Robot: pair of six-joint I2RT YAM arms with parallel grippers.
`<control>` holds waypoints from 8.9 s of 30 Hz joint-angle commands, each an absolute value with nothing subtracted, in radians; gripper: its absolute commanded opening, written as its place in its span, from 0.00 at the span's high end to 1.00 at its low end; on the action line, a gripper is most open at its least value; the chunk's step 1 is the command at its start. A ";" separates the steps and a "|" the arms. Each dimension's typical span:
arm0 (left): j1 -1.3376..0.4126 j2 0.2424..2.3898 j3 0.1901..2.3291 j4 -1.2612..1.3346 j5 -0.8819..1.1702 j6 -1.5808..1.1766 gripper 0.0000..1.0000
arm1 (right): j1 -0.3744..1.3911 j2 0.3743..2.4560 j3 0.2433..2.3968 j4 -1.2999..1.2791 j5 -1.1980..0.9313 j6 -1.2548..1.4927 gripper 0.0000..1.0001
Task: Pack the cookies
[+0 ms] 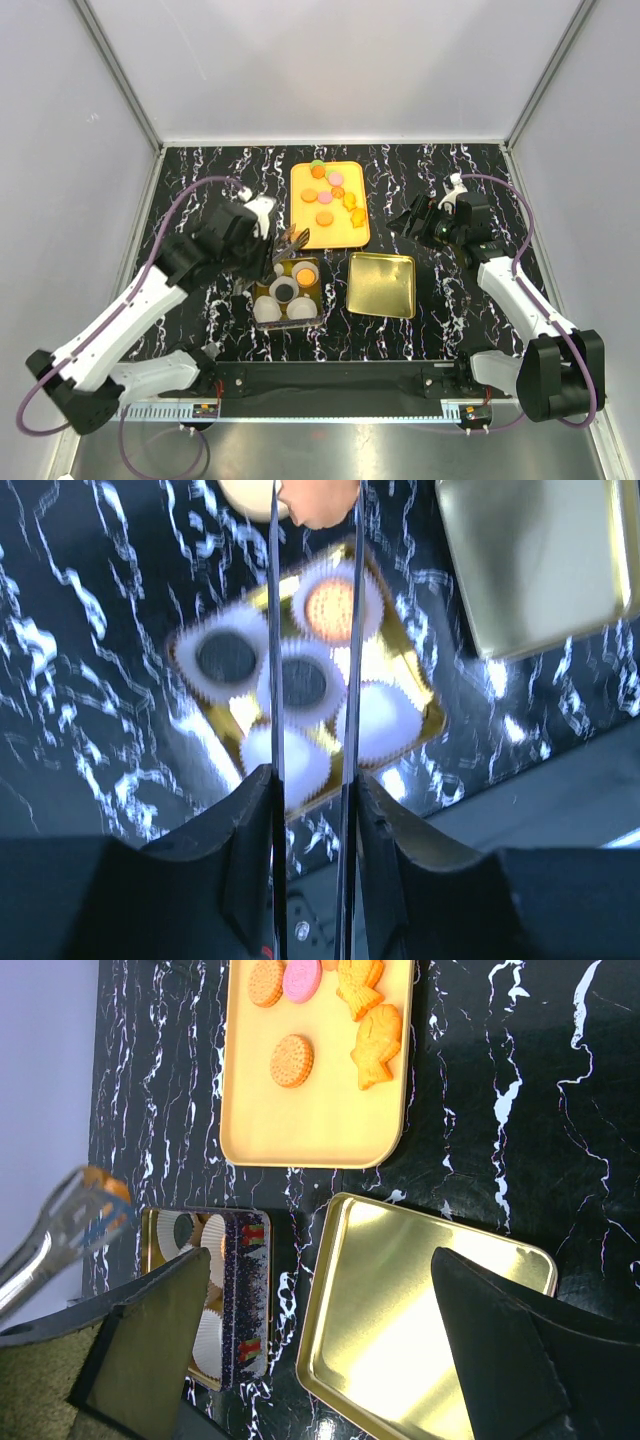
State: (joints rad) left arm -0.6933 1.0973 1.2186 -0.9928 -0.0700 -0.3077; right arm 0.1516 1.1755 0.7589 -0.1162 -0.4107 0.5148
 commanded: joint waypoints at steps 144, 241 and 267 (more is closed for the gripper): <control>-0.640 1.781 1.600 -0.805 -0.098 -0.222 0.67 | 0.161 1.164 0.793 -0.089 -0.439 0.494 0.00; -0.758 0.672 0.971 -1.416 0.003 -0.499 0.60 | 0.166 1.178 0.795 -0.094 -0.428 0.488 0.00; -0.761 0.676 0.985 -1.420 -0.029 -0.506 0.51 | 0.164 1.175 0.795 -0.094 -0.426 0.489 0.00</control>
